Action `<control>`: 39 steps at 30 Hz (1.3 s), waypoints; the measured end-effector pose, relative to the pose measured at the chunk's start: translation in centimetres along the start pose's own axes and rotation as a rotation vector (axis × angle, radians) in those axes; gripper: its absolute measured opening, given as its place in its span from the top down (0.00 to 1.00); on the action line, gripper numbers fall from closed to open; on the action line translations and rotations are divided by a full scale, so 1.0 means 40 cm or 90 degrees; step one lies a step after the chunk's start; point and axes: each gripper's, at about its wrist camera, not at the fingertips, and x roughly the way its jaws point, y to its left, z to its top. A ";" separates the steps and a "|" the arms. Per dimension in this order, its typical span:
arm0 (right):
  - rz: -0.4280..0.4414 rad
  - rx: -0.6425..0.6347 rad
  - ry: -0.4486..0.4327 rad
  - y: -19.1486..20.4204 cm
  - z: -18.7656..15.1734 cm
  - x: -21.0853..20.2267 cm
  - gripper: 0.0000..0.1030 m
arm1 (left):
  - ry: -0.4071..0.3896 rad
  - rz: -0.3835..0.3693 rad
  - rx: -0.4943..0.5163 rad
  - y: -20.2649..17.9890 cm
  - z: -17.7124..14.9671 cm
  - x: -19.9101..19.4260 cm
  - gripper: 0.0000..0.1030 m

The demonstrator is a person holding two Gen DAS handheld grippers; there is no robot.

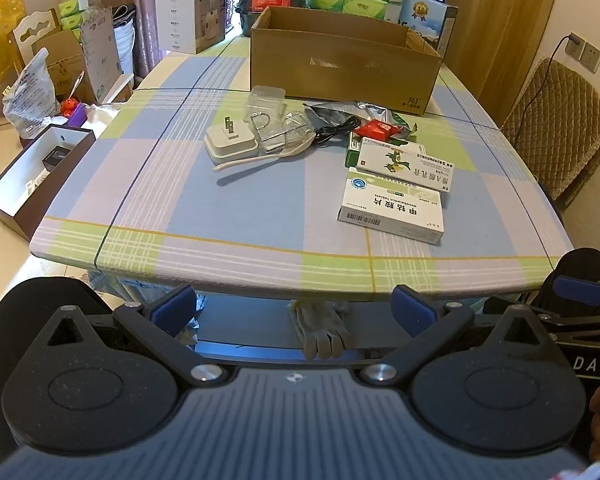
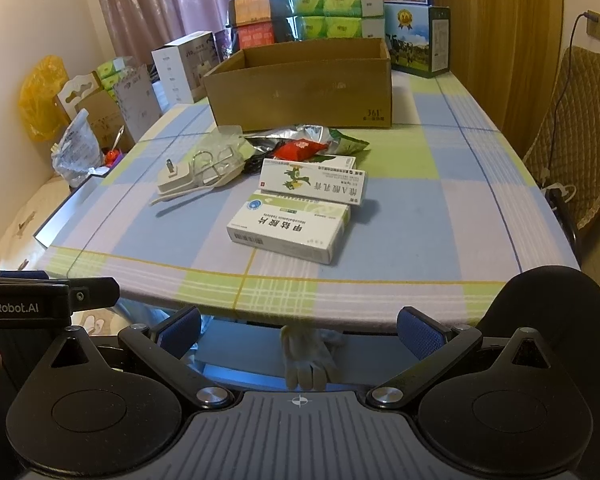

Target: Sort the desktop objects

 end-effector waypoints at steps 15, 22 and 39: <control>-0.005 -0.008 0.002 -0.008 0.000 0.008 0.02 | -0.001 -0.004 0.004 0.001 0.003 0.007 0.01; 0.002 -0.035 -0.008 -0.019 0.026 0.024 0.02 | -0.007 -0.024 0.027 0.009 0.025 0.018 0.01; 0.020 -0.286 -0.013 -0.054 0.156 0.161 0.02 | 0.016 -0.094 0.271 -0.057 0.163 0.155 0.01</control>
